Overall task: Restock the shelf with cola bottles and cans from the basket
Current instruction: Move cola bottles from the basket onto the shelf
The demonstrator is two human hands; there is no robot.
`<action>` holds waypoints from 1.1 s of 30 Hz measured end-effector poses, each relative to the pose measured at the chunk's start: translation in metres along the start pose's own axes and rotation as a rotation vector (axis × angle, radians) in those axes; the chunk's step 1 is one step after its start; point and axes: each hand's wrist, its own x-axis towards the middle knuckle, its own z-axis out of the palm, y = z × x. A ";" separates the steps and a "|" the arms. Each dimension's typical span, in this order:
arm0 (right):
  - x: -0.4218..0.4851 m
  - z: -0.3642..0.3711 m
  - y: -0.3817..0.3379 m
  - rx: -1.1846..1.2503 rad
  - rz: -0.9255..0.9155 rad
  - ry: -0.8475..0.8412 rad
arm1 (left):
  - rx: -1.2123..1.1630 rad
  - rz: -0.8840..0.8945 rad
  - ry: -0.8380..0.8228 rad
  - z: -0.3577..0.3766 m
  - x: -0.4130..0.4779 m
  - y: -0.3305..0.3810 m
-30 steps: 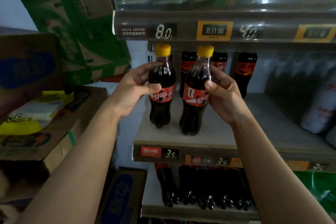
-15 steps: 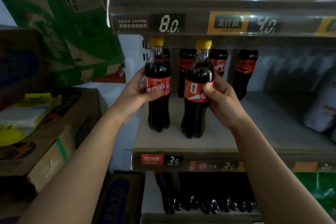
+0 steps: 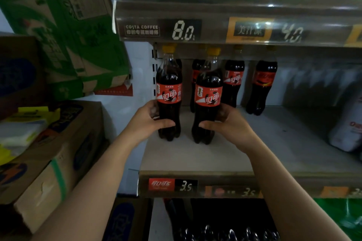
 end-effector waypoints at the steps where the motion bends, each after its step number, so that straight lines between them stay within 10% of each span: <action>1: 0.009 0.003 0.002 -0.007 0.009 0.024 | -0.005 -0.005 0.006 0.000 0.005 -0.001; 33: 0.068 0.025 0.011 -0.154 0.045 0.161 | -0.021 -0.034 0.049 0.014 0.048 -0.018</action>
